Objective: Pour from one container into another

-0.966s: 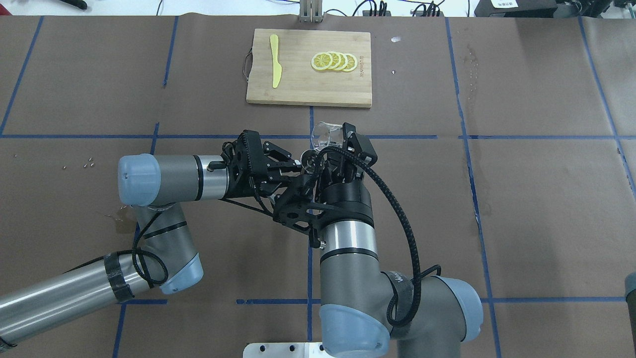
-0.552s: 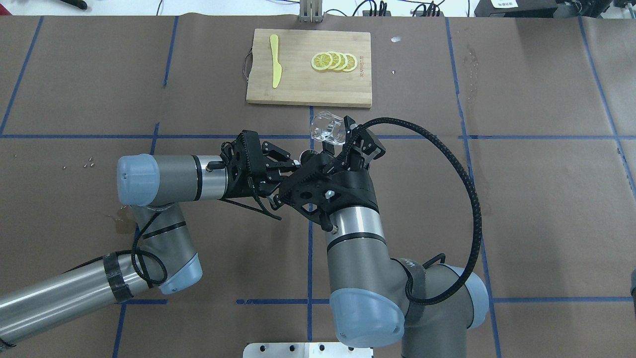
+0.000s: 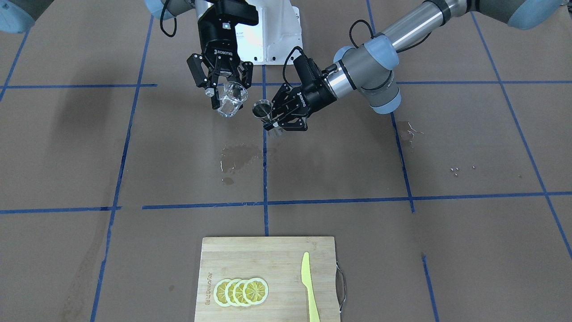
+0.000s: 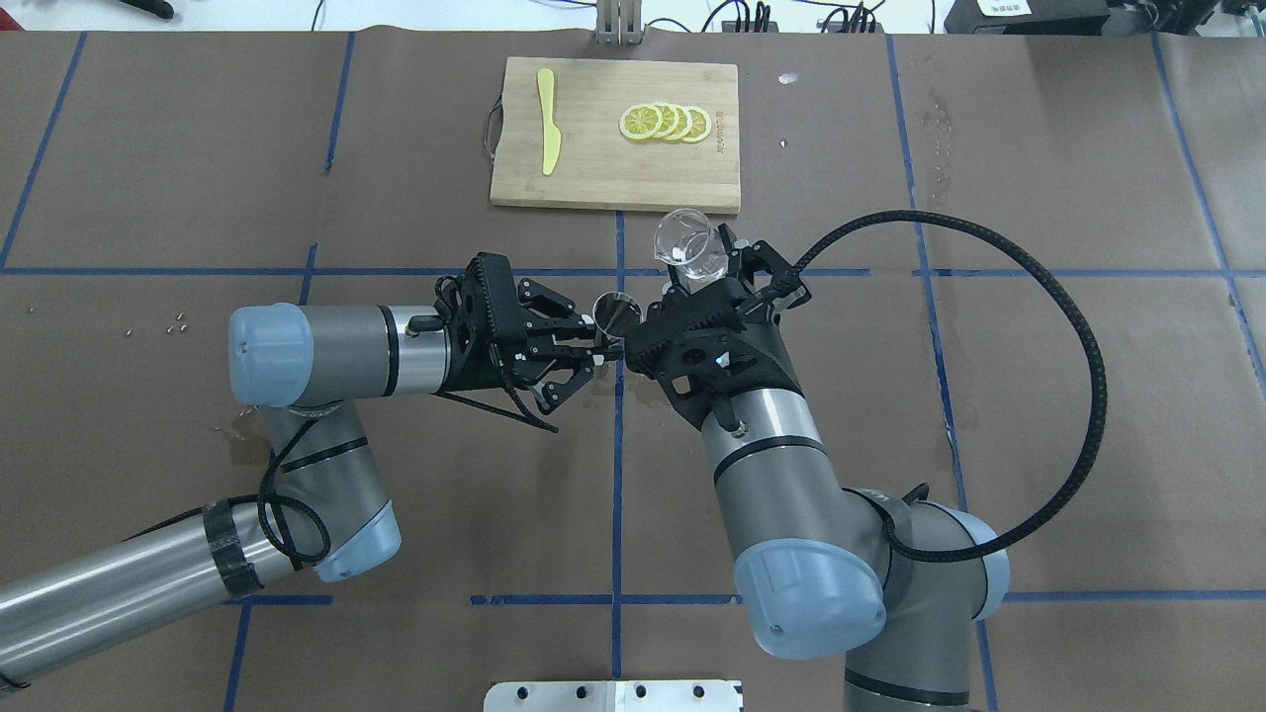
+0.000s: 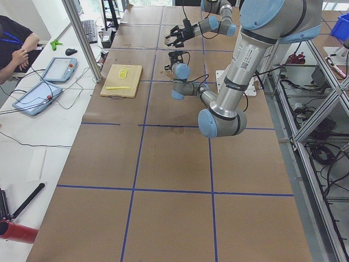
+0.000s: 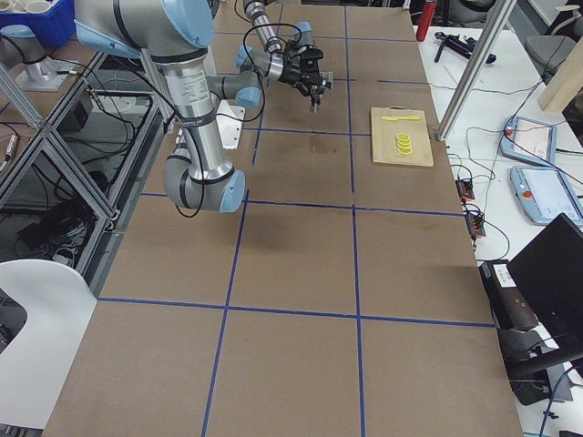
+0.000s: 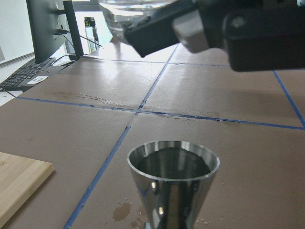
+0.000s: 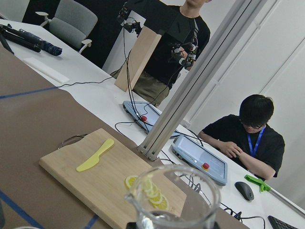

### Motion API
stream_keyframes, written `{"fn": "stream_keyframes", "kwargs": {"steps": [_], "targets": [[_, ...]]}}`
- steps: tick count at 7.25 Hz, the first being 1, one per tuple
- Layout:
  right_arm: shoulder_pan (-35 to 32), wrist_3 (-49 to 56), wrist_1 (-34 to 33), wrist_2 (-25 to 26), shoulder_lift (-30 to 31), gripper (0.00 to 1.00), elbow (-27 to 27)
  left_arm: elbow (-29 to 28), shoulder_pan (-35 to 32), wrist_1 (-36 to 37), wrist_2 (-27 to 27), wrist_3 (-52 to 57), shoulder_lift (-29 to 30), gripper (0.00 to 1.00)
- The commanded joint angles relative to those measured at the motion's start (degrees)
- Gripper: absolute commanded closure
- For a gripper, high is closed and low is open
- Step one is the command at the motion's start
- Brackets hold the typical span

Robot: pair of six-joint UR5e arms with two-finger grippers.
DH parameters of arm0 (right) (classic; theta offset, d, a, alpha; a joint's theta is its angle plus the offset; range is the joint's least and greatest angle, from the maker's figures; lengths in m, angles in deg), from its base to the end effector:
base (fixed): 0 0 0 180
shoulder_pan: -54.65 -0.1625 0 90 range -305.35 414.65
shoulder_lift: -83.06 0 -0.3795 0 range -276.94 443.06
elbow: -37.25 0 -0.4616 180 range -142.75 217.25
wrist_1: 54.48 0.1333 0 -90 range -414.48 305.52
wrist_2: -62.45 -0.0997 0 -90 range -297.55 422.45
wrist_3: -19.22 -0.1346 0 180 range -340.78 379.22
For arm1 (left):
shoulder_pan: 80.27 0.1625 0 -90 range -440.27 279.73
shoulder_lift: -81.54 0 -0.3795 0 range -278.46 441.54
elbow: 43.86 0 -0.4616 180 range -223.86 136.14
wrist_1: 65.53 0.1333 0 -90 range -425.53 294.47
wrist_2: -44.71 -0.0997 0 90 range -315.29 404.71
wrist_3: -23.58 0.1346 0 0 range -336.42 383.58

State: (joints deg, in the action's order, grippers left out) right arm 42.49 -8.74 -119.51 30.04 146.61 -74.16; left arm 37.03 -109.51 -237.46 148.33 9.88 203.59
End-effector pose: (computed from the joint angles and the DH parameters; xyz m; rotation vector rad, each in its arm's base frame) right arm -0.5121 -0.3630 0.0860 1.3563 -0.3943 -0.0829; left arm 0.5850 -0.4439 0.1743 1.3991 1.2811 0.7869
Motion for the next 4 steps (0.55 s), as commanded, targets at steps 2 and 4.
{"fn": "stream_keyframes", "kwargs": {"steps": [2,4], "targets": [[-0.23,-0.07,5.79,-0.11,3.24,1.0,0.05,0.06,-0.55,-0.15,0.0,-2.64,-0.15,1.0],[-0.41,-0.07,5.88,-0.11,3.5,1.0,0.05,2.32,-1.52,-0.24,-0.09,-3.18,-2.67,1.0]]}}
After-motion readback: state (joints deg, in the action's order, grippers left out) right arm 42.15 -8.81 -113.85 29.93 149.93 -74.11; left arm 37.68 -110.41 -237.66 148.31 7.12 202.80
